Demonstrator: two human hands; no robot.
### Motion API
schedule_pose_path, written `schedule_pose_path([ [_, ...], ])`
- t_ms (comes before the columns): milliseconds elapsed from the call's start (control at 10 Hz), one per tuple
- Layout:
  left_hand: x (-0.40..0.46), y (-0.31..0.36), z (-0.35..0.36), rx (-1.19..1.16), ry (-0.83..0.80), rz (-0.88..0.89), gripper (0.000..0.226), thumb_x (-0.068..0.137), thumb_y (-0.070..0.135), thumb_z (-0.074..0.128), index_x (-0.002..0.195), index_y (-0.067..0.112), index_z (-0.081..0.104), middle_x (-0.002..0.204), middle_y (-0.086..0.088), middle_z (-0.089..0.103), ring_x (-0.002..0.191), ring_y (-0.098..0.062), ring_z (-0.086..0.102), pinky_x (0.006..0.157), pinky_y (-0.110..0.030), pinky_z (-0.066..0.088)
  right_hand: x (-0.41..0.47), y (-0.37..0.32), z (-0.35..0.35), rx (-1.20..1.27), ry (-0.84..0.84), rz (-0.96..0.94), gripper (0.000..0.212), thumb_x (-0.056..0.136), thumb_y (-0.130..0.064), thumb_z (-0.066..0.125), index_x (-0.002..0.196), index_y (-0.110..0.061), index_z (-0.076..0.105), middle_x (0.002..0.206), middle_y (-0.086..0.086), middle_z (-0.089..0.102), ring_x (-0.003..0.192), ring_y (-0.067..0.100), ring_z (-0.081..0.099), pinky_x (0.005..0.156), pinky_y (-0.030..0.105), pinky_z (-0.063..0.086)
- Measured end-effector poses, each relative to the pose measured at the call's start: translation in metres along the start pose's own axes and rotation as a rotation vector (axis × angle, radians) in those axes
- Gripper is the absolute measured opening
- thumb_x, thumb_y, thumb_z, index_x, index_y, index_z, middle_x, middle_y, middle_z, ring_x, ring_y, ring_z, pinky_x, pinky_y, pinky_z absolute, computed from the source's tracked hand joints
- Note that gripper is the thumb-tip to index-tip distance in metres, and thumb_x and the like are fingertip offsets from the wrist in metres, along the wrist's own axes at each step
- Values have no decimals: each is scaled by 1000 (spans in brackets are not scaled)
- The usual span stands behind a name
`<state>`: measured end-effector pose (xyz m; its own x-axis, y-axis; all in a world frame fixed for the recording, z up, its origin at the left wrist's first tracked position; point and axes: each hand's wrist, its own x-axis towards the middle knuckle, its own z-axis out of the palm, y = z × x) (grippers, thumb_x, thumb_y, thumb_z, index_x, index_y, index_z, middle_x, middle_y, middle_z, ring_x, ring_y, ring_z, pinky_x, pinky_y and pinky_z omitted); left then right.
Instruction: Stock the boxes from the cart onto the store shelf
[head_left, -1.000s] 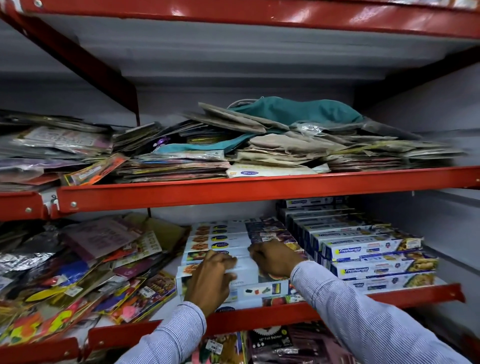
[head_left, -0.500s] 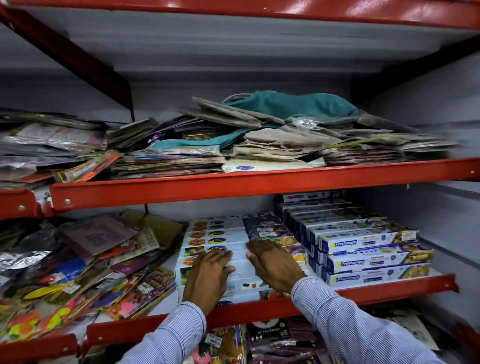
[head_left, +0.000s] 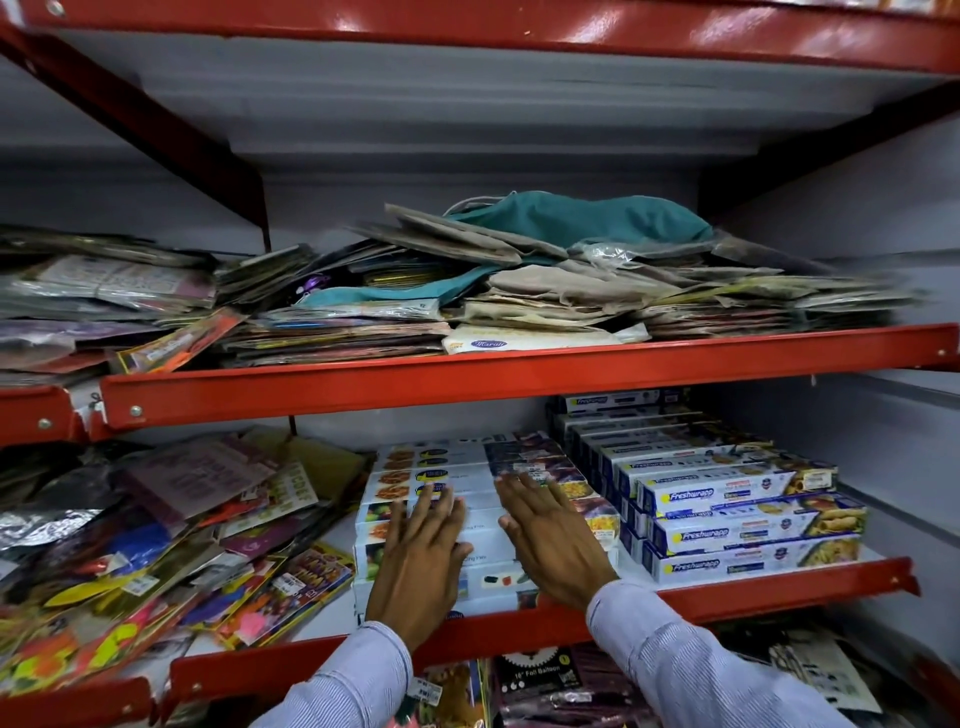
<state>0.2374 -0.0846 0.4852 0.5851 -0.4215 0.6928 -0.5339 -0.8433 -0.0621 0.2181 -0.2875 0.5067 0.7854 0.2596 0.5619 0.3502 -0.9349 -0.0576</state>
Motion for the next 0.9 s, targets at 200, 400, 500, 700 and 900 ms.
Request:
schedule_pose_path([
  [200,-20,0,-6,129,-47,10,71,97,48,40,152,9,15,160,-18,6,146,-40,0,110,-70,12,-30,0,20,-190,103,20,61,103,-39,27,155,-16,4,165,2,4,152,20,0,120,50,5],
  [400,-25,-9,1,179,-115,-21,69,98,51,25,150,7,19,159,-21,9,145,-42,3,108,-71,16,-34,16,33,-182,91,79,62,101,-42,20,155,-16,4,165,2,4,152,21,1,120,54,6],
  [500,-26,-10,4,197,-118,-20,69,98,51,27,150,6,21,159,-21,11,145,-42,4,108,-72,15,-34,19,36,-189,98,64,62,101,-40,24,155,-16,3,165,2,4,152,21,1,120,55,7],
  [700,-26,-11,6,214,-124,-11,69,98,51,29,149,5,24,158,-22,14,145,-43,7,109,-72,12,-32,22,40,-207,95,52,67,98,-36,37,155,-16,7,165,1,7,152,20,5,119,56,8],
  [900,-26,-7,-2,220,-125,-32,71,98,52,27,150,4,21,158,-24,10,145,-44,4,107,-74,12,-32,17,31,-186,132,21,63,100,-37,30,155,-16,6,165,0,4,152,20,6,119,55,8],
])
